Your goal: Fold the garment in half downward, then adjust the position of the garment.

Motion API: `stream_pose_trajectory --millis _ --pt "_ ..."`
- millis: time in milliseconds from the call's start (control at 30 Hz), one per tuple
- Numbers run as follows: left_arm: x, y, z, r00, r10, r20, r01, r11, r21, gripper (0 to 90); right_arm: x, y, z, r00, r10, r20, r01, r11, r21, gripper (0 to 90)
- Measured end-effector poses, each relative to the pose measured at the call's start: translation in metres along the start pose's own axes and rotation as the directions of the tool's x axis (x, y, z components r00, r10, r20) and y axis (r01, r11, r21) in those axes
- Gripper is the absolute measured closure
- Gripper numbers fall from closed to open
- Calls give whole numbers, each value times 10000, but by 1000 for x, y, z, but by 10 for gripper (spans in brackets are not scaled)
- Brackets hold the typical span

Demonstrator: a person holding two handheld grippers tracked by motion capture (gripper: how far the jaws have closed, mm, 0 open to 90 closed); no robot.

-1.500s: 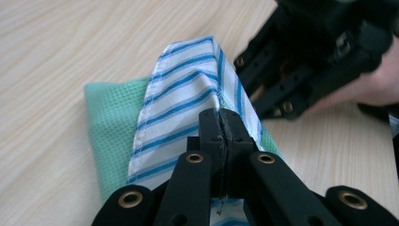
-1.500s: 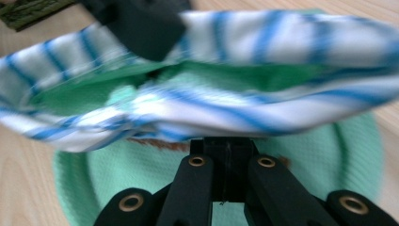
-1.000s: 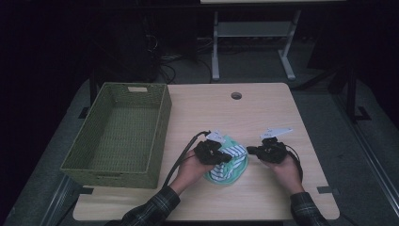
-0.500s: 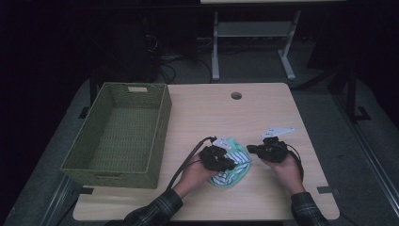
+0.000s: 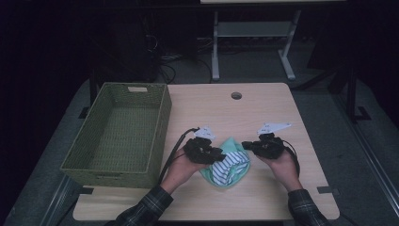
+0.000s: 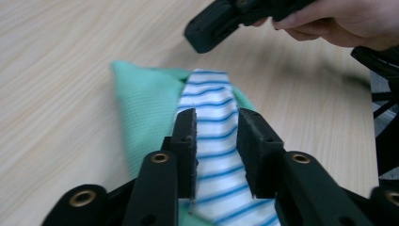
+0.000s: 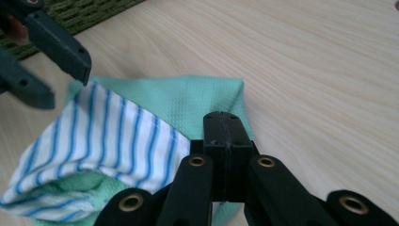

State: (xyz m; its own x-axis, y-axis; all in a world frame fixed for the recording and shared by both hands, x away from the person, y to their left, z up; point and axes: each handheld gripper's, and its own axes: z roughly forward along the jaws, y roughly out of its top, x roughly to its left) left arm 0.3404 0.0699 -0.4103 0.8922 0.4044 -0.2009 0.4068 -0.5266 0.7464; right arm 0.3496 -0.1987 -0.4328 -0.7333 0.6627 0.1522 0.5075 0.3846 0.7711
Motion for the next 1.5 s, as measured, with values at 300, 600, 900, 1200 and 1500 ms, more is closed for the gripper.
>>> stream_pose_trajectory --millis 300,600,900,1200,1500 --pt "12 -13 -20 9956 -557 -748 578 9980 263 896 8 13 8 9990 -339 -306 336 9994 -107 898" --pt "14 -28 -20 9911 -687 -1138 746 9960 488 895 16 27 28 9962 -617 -622 613 9981 -86 898" --pt "14 -31 -6 9912 -513 -1223 625 9940 895 894 15 29 53 9954 -535 -797 563 9978 344 899" --pt "23 -39 11 9873 -290 -1560 607 9774 2026 896 9 16 77 9970 -355 -690 438 9914 1233 899" --pt "23 -38 7 9852 -145 -1708 495 9780 2025 896 8 15 72 9976 -337 -612 401 9935 1068 899"
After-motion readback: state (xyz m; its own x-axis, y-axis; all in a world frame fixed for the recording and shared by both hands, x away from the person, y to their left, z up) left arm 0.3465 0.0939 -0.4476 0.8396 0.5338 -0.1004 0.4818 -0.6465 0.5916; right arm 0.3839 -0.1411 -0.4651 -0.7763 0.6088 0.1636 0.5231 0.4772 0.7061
